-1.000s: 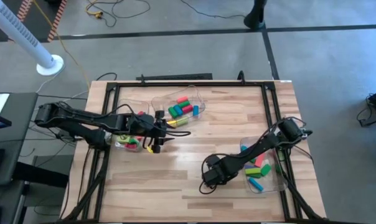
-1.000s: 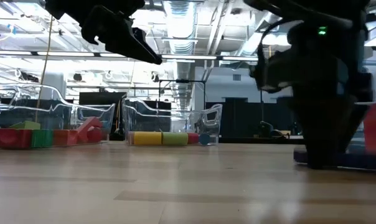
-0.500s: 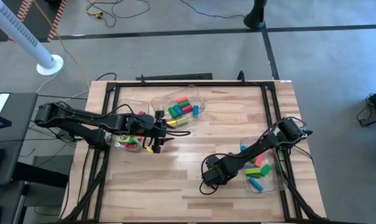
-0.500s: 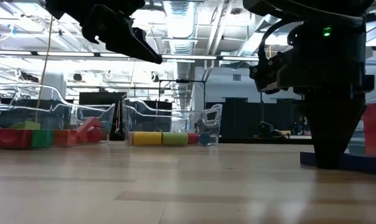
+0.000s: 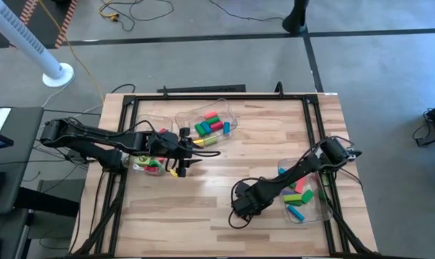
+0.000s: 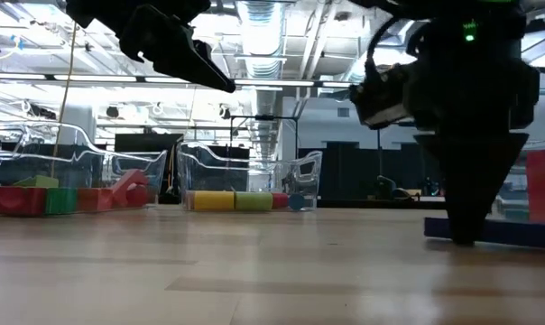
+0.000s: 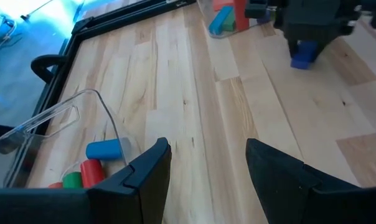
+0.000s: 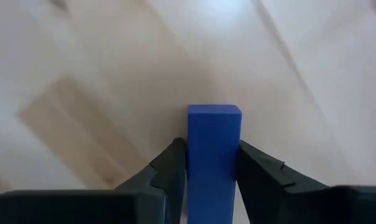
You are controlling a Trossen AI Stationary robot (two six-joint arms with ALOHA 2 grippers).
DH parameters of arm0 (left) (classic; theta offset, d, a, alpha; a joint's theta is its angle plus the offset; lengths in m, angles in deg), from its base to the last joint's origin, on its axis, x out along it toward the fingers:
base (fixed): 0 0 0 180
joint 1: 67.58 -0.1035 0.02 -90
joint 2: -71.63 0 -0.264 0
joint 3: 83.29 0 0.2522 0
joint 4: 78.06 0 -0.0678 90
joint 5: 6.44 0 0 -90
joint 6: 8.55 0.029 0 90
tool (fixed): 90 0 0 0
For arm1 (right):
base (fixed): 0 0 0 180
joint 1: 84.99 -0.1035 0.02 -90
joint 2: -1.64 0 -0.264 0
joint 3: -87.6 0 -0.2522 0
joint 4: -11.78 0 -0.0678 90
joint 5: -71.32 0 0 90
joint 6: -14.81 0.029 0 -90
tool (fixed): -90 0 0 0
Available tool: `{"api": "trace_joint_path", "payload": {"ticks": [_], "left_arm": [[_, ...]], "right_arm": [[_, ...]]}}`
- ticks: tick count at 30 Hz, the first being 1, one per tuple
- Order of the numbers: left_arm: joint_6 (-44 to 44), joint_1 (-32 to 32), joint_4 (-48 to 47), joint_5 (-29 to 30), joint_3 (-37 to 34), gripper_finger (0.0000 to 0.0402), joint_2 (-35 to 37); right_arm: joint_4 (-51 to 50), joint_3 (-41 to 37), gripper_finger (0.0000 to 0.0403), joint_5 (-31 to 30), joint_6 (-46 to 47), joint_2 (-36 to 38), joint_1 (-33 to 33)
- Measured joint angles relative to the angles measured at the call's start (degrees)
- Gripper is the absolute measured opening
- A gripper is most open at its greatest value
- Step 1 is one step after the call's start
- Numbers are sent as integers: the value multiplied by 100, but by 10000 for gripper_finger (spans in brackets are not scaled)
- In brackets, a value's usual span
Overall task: Sort blocks by size
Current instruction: Put the purple rectangular block into the right transparent bin
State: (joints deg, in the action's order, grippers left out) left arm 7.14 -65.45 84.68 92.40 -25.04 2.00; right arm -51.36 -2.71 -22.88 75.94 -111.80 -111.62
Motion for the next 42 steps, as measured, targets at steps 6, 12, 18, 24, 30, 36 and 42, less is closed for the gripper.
{"api": "trace_joint_path", "payload": {"ticks": [6,12,18,24,30,36,42], "left_arm": [[-72,0,-4,-2,0,202,0],[-169,93,-8,-3,0,202,0],[-218,238,-7,-2,0,202,0],[-307,329,-6,-2,0,202,0],[-334,387,-6,-4,0,202,0],[-393,391,60,-4,-40,202,0],[-419,391,108,-3,-148,202,-89]], "right_arm": [[-7,266,141,-5,-495,-7,55],[-425,582,146,-142,-929,-1,217],[-1267,1115,145,-552,-1360,4,376],[-2080,1754,147,-1056,-1742,13,500],[-3310,2281,147,-1507,-1785,23,544],[-4053,2250,147,-1634,-1303,425,503],[-4031,2047,147,-1659,-770,1111,190]]}}
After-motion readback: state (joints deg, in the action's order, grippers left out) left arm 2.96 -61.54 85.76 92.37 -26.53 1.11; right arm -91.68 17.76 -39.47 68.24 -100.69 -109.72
